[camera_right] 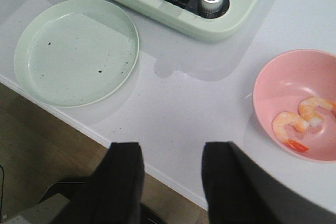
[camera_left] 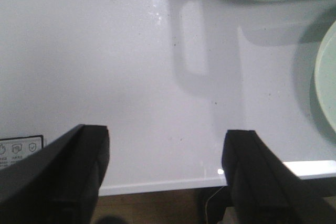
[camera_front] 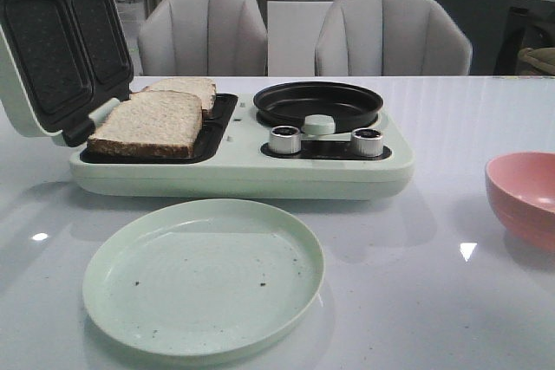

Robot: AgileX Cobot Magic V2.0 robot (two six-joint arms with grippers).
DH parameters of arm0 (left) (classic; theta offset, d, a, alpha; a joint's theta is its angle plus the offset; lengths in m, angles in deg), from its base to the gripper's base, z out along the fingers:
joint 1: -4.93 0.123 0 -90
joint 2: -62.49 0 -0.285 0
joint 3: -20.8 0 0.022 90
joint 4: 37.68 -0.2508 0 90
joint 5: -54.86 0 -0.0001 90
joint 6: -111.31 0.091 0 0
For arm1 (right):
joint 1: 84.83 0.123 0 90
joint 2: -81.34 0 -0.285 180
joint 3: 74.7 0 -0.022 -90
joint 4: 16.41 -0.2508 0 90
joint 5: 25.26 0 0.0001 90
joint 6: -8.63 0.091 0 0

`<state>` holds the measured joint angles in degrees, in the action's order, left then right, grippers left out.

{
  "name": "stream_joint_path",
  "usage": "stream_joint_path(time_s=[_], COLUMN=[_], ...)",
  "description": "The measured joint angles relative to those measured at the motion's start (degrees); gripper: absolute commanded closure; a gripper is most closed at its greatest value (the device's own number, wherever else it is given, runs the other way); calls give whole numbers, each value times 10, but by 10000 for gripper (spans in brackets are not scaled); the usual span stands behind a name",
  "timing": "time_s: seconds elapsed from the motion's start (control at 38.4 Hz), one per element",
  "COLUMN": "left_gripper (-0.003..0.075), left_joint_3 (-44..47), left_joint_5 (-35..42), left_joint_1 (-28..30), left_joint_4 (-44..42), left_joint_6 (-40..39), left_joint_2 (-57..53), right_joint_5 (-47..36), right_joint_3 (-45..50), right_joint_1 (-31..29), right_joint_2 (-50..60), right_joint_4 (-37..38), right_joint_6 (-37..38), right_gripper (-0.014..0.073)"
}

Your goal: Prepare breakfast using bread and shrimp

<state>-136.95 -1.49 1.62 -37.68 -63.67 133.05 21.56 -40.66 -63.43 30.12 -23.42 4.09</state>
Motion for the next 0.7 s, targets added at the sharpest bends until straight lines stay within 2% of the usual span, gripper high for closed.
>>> stream_joint_path(time_s=[0.08,0.26,0.47,0.7], left_gripper=[260,449,614,619], left_joint_3=[-15,-57,-118,-215], left_joint_5=[10,45,65,79], left_joint_1=[46,126,155,156], left_joint_4=[43,114,144,197], left_joint_6=[39,77,83,84], left_joint_2=[21,93,185,292], right_joint_5=[0,0,0,0], right_joint_3=[0,0,0,0], right_joint_1=[0,0,0,0], right_joint_2=[0,0,0,0], right_joint_4=[0,0,0,0], right_joint_6=[0,0,0,0], right_gripper=[202,202,202,202])
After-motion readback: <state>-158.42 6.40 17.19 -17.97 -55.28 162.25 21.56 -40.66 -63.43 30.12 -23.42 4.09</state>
